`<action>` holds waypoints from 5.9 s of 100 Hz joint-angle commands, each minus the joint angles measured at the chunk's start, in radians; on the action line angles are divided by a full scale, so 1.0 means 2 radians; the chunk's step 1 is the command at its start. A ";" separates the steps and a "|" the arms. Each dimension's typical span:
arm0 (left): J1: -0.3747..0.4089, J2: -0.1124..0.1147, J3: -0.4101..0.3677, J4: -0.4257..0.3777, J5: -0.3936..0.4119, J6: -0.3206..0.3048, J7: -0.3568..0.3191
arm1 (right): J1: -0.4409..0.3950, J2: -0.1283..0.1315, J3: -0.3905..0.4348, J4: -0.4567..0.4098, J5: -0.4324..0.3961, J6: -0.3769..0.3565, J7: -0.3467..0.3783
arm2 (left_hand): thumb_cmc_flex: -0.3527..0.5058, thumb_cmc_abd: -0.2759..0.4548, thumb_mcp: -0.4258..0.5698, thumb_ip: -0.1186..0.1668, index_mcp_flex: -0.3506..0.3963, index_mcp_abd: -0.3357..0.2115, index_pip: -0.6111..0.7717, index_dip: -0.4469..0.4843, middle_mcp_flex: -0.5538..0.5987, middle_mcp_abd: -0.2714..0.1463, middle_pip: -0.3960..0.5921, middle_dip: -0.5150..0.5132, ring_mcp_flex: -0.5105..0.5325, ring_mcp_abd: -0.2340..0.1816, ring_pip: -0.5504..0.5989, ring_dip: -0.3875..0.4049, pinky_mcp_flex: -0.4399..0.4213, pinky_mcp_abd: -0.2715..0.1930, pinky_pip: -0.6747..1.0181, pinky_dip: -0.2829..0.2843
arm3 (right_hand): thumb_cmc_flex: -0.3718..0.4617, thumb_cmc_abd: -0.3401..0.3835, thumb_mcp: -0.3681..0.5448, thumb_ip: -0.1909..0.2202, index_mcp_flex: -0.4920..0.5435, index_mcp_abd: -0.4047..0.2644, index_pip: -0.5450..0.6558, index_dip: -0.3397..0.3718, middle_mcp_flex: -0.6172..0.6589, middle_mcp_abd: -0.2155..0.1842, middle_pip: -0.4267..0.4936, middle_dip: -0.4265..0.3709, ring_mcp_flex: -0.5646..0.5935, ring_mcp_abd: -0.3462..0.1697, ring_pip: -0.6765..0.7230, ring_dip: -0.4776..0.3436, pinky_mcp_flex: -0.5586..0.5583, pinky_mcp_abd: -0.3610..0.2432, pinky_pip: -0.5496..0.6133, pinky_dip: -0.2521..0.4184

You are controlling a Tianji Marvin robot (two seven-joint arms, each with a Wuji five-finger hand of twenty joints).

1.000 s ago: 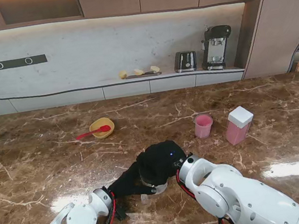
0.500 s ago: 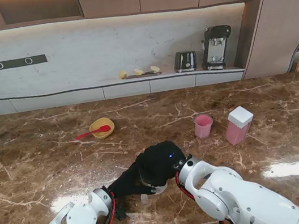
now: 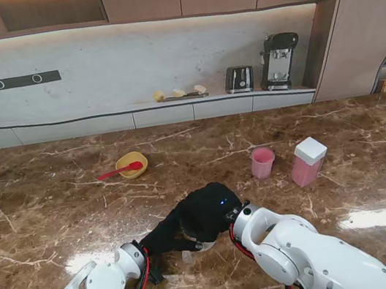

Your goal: Measure grain into the airtight container

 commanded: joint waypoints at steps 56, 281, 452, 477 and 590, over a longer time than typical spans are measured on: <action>0.016 0.003 0.007 0.026 0.006 0.012 -0.004 | -0.015 -0.001 0.011 0.000 0.020 -0.005 0.007 | 0.011 0.033 0.027 0.018 0.020 -0.034 0.170 0.003 -0.010 0.000 -0.004 0.004 -0.010 0.116 -0.001 0.005 0.052 0.226 0.086 0.055 | -0.039 0.008 0.001 0.017 -0.004 -0.006 -0.004 -0.008 -0.009 -0.022 0.002 -0.005 -0.020 -0.036 0.002 0.001 -0.025 -0.007 -0.035 0.046; 0.015 0.003 0.007 0.030 0.007 0.008 -0.003 | -0.039 0.009 0.063 -0.067 -0.033 -0.041 0.080 | 0.012 0.030 0.023 0.018 0.019 -0.034 0.167 0.005 -0.010 0.000 -0.003 0.006 -0.009 0.118 0.001 0.006 0.051 0.230 0.092 0.064 | 0.061 0.120 -0.218 0.082 -0.124 0.012 -0.106 -0.036 -0.166 0.008 -0.065 -0.064 -0.129 0.001 -0.107 -0.089 -0.080 0.005 -0.133 0.020; 0.017 0.004 0.008 0.026 0.005 0.012 -0.007 | -0.006 0.015 0.052 -0.061 -0.035 -0.068 0.124 | 0.012 0.031 0.022 0.018 0.019 -0.034 0.168 0.005 -0.010 0.000 -0.003 0.006 -0.009 0.117 0.001 0.006 0.051 0.230 0.092 0.063 | -0.044 0.129 -0.174 0.081 -0.161 0.023 -0.121 -0.012 -0.175 0.005 -0.067 -0.057 -0.115 -0.003 -0.110 -0.083 -0.078 0.012 -0.109 0.013; 0.016 0.003 0.009 0.026 0.006 0.011 -0.005 | 0.026 0.022 0.038 -0.049 0.001 -0.093 0.188 | 0.012 0.031 0.023 0.018 0.019 -0.034 0.168 0.005 -0.010 -0.001 -0.003 0.006 -0.009 0.116 0.001 0.005 0.051 0.230 0.092 0.062 | 0.097 0.058 -0.053 0.053 -0.191 -0.011 -0.149 -0.020 -0.224 0.013 -0.063 -0.073 -0.146 0.000 -0.114 -0.101 -0.077 0.008 -0.137 0.029; 0.017 0.003 0.009 0.027 0.003 0.013 -0.005 | 0.019 0.011 0.005 -0.005 -0.048 -0.042 0.059 | 0.011 0.034 0.018 0.019 0.019 -0.033 0.166 0.005 -0.010 -0.001 -0.003 0.008 -0.009 0.118 0.002 0.005 0.051 0.231 0.093 0.062 | -0.236 0.285 -0.166 0.080 -0.189 0.014 -0.127 -0.010 -0.112 -0.017 -0.052 -0.054 -0.030 -0.009 -0.078 -0.061 -0.011 -0.006 -0.031 -0.011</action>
